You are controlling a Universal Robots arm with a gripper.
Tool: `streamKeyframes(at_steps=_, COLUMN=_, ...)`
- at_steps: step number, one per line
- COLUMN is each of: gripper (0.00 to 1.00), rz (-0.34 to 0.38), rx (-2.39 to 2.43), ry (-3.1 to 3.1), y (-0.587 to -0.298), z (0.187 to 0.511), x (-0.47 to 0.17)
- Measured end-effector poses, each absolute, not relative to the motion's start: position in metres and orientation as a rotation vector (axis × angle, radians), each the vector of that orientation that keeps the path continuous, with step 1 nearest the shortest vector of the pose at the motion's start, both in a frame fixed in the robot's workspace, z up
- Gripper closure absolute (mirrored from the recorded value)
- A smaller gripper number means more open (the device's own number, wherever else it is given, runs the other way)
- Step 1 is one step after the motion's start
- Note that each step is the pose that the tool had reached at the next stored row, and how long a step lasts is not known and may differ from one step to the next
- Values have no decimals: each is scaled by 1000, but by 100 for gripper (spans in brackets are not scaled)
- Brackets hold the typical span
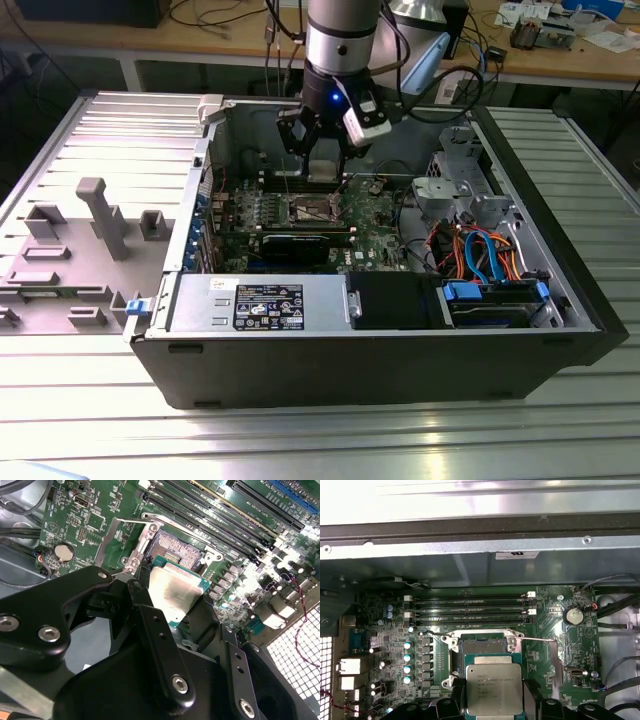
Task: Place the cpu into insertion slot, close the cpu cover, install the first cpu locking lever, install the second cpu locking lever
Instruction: 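Place the cpu into insertion slot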
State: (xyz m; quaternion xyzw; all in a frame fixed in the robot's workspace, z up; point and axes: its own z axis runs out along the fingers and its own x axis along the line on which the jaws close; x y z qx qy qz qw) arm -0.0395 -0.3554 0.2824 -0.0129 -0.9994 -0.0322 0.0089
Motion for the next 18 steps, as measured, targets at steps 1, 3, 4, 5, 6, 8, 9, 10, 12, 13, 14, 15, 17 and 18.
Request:
streamKeyframes(at_steps=1, gripper=45, rz=-100, rx=-40, ry=-3122, y=-355, z=282, x=-40)
streamKeyframes(at_steps=3, gripper=45, rz=-100, rx=-40, ry=-3122, y=-355, z=282, x=-40)
streamKeyframes(at_steps=4, gripper=45, rz=-100, rx=-40, ry=-3122, y=-355, z=281, x=-40)
streamKeyframes(at_steps=5, gripper=45, rz=-99, rx=-40, ry=-3122, y=-355, z=281, x=-40)
streamKeyframes(at_steps=6, gripper=45, rz=-99, rx=-40, ry=-3122, y=-355, z=280, x=-40)
streamKeyframes(at_steps=8, gripper=45, rz=-99, rx=-40, ry=-3122, y=-355, z=280, x=-40)
streamKeyframes(at_steps=9, gripper=45, rz=-99, rx=-40, ry=-3122, y=-355, z=279, x=-40)
streamKeyframes(at_steps=10, gripper=45, rz=-99, rx=-40, ry=-3122, y=-355, z=279, x=-40)
streamKeyframes(at_steps=12, gripper=45, rz=-99, rx=-40, ry=-3122, y=-355, z=278, x=-40)
streamKeyframes(at_steps=13, gripper=45, rz=-99, rx=-40, ry=-3122, y=-355, z=278, x=-40)
streamKeyframes(at_steps=14, gripper=45, rz=-99, rx=-40, ry=-3122, y=-355, z=278, x=-40)
streamKeyframes(at_steps=15, gripper=45, rz=-99, rx=-40, ry=-3122, y=-355, z=277, x=-40)
streamKeyframes(at_steps=17, gripper=45, rz=-98, rx=-40, ry=-3122, y=-356, z=277, x=-41)
streamKeyframes(at_steps=18, gripper=45, rz=-99, rx=-40, ry=-3122, y=-355, z=277, x=-42)
